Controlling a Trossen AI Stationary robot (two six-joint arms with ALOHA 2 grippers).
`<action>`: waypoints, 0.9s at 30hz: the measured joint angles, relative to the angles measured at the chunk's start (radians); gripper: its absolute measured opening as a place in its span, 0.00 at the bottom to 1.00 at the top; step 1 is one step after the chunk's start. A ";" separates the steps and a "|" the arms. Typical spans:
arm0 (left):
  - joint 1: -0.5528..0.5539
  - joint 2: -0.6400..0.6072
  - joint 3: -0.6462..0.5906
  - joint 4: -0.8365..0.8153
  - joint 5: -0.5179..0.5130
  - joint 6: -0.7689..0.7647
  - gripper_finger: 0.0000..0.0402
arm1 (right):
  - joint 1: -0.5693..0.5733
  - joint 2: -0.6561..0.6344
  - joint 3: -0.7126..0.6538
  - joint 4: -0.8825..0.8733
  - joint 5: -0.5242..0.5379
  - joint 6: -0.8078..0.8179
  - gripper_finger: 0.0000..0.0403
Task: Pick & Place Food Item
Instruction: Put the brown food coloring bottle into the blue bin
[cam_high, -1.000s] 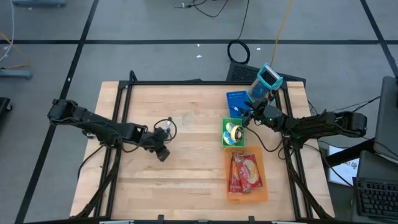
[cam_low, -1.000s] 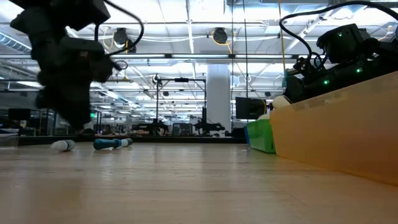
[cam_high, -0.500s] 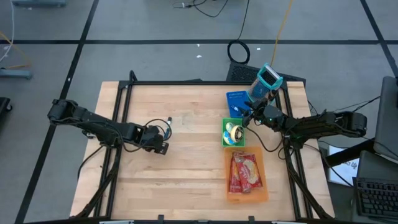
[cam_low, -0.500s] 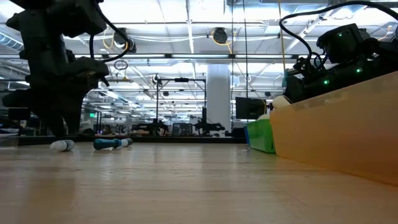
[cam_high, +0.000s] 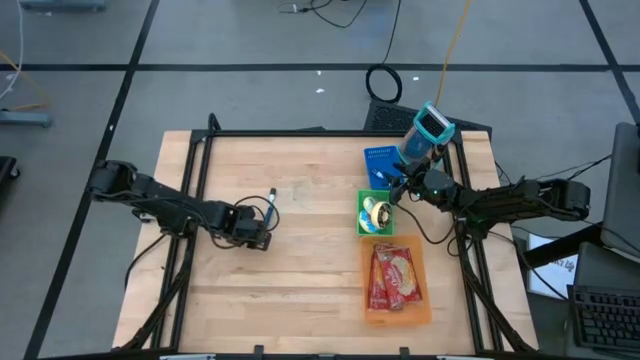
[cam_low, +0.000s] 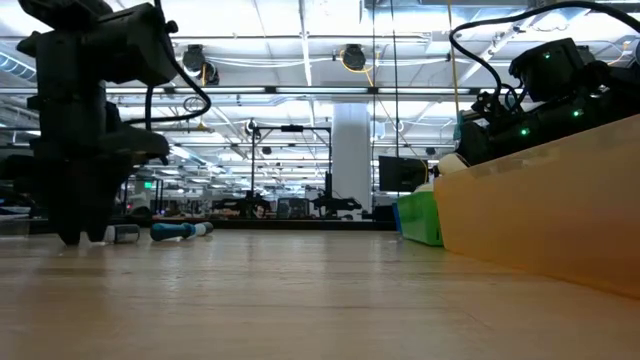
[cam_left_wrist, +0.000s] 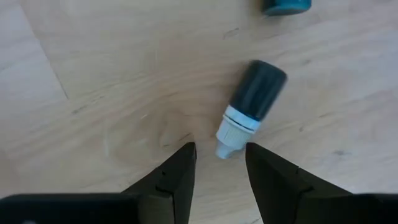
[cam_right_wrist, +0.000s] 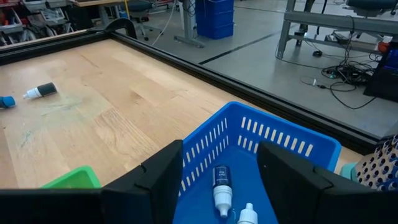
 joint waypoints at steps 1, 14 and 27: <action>0.000 0.005 0.001 0.001 -0.004 -0.008 0.36 | 0.000 0.000 0.000 0.000 0.000 0.000 0.48; -0.002 -0.004 -0.003 0.010 -0.049 0.231 0.36 | 0.000 0.000 0.000 0.000 -0.001 0.000 0.48; -0.002 -0.002 -0.005 -0.036 -0.142 0.428 0.36 | 0.000 0.000 0.000 0.000 -0.001 0.000 0.48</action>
